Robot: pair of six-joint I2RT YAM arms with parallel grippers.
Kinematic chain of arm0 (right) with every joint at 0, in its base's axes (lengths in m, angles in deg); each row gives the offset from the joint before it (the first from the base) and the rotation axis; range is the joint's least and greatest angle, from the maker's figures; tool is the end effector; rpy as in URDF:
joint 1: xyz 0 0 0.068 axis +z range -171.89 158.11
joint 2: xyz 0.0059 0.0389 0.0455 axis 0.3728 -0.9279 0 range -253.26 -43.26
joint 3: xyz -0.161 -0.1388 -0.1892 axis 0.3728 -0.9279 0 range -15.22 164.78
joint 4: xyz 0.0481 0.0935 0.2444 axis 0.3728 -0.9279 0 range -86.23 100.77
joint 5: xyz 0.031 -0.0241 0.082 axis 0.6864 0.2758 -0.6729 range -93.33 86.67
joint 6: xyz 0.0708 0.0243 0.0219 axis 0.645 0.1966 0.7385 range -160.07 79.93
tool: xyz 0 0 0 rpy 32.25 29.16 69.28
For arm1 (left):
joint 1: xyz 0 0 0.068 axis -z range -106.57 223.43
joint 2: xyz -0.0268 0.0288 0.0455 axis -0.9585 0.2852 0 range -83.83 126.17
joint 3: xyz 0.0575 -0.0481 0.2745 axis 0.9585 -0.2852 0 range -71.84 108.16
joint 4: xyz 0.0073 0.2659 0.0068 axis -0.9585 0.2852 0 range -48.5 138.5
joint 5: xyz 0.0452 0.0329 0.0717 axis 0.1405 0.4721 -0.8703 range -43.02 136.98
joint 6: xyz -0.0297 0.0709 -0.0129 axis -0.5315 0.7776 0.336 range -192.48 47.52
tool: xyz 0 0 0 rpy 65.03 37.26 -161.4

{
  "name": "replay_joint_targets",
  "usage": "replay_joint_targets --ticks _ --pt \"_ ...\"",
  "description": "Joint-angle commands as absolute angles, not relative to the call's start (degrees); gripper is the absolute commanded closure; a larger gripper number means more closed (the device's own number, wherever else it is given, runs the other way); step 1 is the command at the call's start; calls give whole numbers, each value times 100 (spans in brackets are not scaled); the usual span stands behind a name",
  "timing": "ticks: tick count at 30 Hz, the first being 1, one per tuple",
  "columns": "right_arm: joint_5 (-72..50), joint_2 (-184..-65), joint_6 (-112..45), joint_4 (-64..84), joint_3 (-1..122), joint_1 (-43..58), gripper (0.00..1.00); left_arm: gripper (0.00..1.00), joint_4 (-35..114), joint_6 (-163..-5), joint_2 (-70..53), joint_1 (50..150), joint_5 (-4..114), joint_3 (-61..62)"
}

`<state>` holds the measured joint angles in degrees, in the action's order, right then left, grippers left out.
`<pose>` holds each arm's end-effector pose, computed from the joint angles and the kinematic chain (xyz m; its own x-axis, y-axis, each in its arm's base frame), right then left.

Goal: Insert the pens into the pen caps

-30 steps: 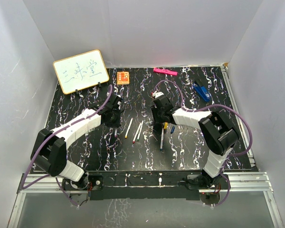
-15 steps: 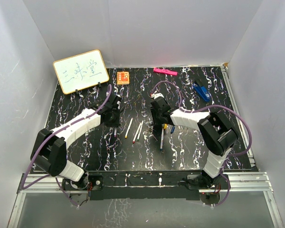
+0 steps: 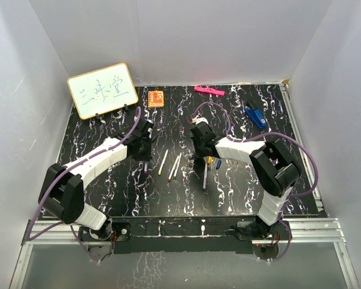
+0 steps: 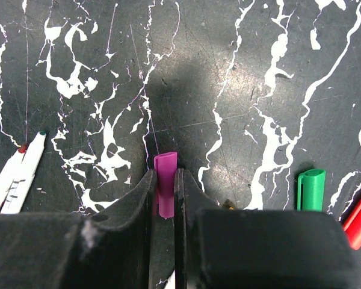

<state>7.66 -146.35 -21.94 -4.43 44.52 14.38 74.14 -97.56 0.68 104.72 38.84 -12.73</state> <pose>0.3124 0.2135 0.1356 -0.8095 -0.2149 -0.5464 -0.2617 0.9651 0.0080 0.2775 -0.1577 0.2167 -0.8474 0.0239 -0.5304 0.1003 0.9882 -0.1156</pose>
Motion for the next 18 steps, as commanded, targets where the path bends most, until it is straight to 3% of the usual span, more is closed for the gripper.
replay_joint_targets --ticks 1,11,18 --pt "676 -15103 -2116 -1602 4294 1473 100 100 7472 -9692 -53 10444 3952 -1210" --pt "1415 -14529 -2261 -1022 5542 1465 100 100 6183 -9604 -332 10445 4457 -1552" --pt "1196 -13595 -2506 481 5044 1469 100 100 4761 -9683 -522 10458 5266 -2101"
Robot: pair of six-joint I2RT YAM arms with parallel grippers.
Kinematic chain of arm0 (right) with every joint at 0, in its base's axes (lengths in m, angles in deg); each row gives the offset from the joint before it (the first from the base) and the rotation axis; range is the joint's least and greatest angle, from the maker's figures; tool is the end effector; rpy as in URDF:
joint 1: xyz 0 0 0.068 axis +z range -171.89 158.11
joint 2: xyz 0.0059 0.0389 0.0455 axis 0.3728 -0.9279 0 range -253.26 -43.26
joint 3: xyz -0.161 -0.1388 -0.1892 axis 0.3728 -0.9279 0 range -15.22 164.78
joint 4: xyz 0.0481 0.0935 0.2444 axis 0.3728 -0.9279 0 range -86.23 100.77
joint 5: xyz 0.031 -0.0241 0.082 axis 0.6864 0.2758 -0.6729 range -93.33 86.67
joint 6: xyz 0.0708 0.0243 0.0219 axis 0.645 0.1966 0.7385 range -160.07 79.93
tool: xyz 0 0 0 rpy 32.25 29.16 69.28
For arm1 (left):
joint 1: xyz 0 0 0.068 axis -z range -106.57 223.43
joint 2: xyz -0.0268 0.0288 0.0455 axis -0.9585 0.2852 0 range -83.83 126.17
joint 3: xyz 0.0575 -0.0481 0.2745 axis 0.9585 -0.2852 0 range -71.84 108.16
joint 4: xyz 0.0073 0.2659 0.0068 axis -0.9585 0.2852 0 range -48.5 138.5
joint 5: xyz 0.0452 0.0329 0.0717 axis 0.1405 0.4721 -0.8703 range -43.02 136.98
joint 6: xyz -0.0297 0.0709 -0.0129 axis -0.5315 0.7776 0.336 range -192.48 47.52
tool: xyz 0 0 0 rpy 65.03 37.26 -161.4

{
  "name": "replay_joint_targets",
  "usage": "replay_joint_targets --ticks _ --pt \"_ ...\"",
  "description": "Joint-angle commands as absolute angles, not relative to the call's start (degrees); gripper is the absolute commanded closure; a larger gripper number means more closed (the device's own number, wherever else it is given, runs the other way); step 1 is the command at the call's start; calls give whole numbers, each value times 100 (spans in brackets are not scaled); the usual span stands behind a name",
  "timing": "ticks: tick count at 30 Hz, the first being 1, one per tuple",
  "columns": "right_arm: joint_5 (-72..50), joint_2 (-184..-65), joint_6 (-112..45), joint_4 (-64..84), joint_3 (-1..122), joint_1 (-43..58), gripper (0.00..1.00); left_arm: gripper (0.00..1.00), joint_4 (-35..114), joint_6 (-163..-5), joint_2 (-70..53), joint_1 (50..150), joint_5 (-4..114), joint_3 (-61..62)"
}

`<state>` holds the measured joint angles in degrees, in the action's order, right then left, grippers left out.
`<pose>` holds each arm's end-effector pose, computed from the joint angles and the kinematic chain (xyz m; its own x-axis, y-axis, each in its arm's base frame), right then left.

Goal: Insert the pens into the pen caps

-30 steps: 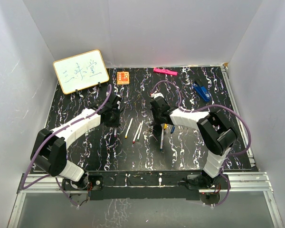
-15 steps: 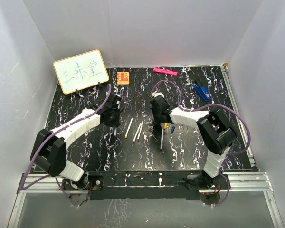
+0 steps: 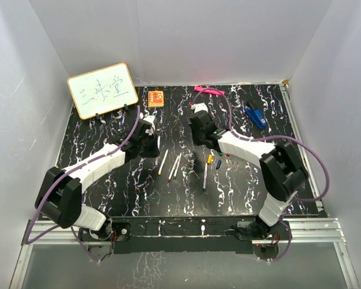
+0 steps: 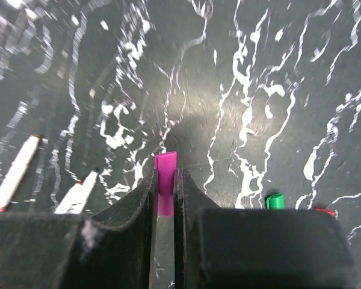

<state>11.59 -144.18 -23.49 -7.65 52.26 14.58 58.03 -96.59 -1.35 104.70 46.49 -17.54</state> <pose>0.3313 0.2236 0.1882 -0.7336 -0.1992 -0.6497 -0.2475 0.9687 -0.0177 0.2843 -0.1720 0.2232 -0.7587 -0.0172 -0.6512 0.2234 0.9322 -0.2849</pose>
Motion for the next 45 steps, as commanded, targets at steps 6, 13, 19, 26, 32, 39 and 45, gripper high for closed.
replay_joint_targets --ticks 6,13,19,26,32,39,45 --pt "754 -12425 -2675 2567 3860 1466 100 100 3124 -9600 -1028 10550 5911 -2727" --pt "425 -11214 -2558 4385 2528 1468 100 100 2087 -9424 -790 10937 6418 -2781" --pt "364 -10483 -2395 6136 1393 1465 100 100 1354 -9631 -598 11325 6354 -2873" --pt "437 -10236 -2310 7216 884 1460 100 100 943 -9823 -365 11782 6300 -2766" --pt "357 -10346 -2143 7305 931 1459 100 100 926 -9730 -370 12005 6261 -2599" --pt "338 -10420 -1911 7262 926 1466 100 100 900 -9579 -491 12170 5972 -2622" --pt "335 -10425 -1801 7006 957 1467 100 100 770 -9503 -680 12186 5801 -2687"
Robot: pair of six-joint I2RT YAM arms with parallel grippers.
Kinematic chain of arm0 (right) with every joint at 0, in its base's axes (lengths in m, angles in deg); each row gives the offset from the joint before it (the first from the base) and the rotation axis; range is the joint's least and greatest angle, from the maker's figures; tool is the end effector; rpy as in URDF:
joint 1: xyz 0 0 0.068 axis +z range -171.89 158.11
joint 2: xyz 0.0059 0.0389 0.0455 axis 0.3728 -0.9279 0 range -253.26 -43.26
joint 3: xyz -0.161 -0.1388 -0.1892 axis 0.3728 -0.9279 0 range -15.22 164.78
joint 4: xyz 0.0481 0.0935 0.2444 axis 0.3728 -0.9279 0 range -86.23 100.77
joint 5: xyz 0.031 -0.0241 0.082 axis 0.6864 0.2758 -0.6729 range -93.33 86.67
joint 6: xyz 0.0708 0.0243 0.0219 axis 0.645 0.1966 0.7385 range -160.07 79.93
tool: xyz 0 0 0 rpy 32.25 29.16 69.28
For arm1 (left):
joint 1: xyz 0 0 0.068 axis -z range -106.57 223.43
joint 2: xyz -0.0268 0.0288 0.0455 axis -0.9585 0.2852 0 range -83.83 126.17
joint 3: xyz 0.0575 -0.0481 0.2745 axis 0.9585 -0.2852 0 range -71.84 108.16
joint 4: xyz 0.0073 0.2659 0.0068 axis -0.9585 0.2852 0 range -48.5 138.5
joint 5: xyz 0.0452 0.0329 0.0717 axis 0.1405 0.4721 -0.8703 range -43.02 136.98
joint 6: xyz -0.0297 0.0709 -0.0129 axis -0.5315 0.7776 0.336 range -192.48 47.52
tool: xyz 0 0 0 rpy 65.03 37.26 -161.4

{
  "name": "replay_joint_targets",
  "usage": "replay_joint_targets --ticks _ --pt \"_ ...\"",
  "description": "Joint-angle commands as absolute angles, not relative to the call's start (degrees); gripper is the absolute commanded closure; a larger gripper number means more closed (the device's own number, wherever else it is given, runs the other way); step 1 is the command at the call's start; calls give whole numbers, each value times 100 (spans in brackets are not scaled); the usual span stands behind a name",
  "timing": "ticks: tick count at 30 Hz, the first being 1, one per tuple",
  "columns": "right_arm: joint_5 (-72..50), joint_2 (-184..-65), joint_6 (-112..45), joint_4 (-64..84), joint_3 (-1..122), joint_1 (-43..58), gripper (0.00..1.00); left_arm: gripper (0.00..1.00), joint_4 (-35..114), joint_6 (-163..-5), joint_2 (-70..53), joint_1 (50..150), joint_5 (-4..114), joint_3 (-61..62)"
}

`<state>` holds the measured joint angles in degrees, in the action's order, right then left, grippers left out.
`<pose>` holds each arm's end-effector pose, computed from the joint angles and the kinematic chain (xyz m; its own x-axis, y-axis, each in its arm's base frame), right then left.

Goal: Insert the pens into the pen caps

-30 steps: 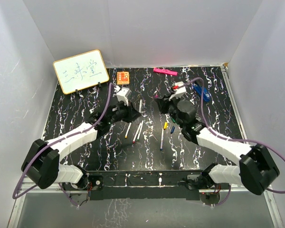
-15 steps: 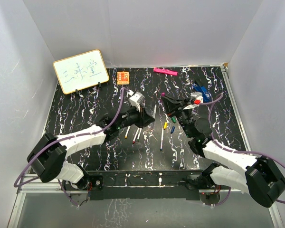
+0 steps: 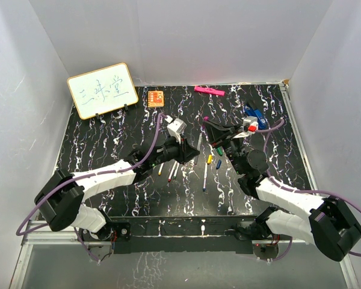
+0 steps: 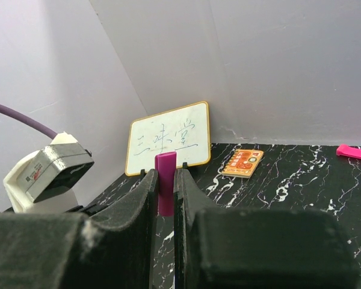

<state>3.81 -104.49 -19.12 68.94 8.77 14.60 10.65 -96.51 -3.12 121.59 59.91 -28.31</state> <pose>0.2085 0.1440 0.3021 0.0905 0.5084 -0.8564 -0.5667 0.7334 0.3755 0.2215 -0.2698 0.2674 -0.4233 -0.1224 -0.8977 0.7687 0.4759 -0.4273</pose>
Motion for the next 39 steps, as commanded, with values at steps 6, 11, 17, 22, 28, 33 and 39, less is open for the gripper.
replay_joint_targets --ticks 6,11,17,22,28,33,39 --pt "389 -10461 -1770 6867 974 1466 100 100 707 -9471 -849 12181 5777 -2706" --pt "395 -10590 -1735 7048 995 1469 100 100 745 -9489 -814 12194 5924 -2659" --pt "391 -10678 -1740 7172 1120 1467 100 100 862 -9463 -765 12194 5976 -2640" --pt "443 -10662 -1808 7251 1169 1467 100 100 850 -9503 -721 12197 6039 -2698" --pt "447 -10663 -1889 7203 1294 1467 100 100 879 -9515 -701 12198 6038 -2734" --pt "278 -10696 -1706 7203 1269 1464 100 100 892 -9477 -671 12201 5984 -2703" --pt "214 -10632 -1543 7158 1148 1467 100 100 889 -9445 -713 12203 5835 -2684"
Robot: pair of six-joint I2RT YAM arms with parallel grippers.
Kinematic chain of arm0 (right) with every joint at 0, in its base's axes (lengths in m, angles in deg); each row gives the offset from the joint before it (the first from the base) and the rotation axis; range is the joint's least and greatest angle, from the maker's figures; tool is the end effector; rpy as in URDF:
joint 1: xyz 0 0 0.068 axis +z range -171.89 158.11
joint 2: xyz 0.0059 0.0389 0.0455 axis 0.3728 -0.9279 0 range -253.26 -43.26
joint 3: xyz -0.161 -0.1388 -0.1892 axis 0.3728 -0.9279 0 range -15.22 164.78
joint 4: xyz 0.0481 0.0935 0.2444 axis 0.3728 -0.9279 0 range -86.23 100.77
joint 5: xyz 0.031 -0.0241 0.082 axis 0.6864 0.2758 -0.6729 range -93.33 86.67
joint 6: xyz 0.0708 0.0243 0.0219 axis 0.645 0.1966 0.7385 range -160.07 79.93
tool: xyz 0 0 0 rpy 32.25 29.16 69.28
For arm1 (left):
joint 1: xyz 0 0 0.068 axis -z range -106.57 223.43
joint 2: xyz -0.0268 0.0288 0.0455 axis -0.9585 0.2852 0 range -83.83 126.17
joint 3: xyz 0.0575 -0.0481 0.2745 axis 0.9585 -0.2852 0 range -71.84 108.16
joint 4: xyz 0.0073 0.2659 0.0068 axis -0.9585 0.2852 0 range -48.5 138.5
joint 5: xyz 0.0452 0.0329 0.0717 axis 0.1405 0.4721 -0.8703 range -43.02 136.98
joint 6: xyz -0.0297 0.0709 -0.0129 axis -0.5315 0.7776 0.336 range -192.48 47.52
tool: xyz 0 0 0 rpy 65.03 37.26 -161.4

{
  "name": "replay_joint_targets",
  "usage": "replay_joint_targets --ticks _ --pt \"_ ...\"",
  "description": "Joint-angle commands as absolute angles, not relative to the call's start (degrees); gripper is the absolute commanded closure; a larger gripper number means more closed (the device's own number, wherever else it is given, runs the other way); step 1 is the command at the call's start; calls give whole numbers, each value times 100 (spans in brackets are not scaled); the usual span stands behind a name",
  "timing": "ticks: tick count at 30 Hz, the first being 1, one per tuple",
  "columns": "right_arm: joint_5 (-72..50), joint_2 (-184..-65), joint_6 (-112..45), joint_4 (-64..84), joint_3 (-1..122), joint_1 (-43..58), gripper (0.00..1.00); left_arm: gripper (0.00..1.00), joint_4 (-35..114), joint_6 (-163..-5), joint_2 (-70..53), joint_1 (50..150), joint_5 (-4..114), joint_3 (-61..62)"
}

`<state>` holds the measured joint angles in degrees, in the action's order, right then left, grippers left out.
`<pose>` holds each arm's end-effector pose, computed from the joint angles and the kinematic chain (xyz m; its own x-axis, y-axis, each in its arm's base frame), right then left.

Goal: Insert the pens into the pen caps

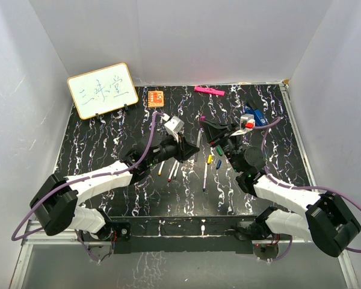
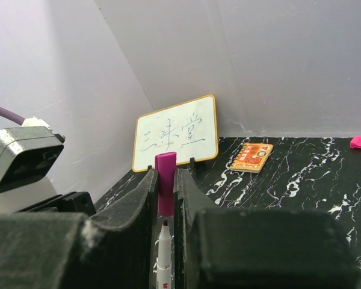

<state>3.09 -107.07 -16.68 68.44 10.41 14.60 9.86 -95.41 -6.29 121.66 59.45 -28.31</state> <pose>0.2165 0.1509 0.3008 0.0452 0.5242 -0.8504 -0.5712 0.7119 0.4085 0.2157 -0.2632 0.2873 -0.3651 -0.1624 -0.9167 0.7923 0.4628 -0.3976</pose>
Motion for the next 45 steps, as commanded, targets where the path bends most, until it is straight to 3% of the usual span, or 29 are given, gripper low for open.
replay_joint_targets --ticks 1,30,45 --pt "228 -10605 -1532 7131 1128 1465 100 100 889 -9437 -726 12203 5806 -2690" --pt "148 -10782 -1529 7105 1051 1466 100 100 888 -9401 -806 12203 5698 -2652" --pt "-390 -10454 -1393 6258 949 1460 100 100 642 -9427 -978 12203 5473 -2612"
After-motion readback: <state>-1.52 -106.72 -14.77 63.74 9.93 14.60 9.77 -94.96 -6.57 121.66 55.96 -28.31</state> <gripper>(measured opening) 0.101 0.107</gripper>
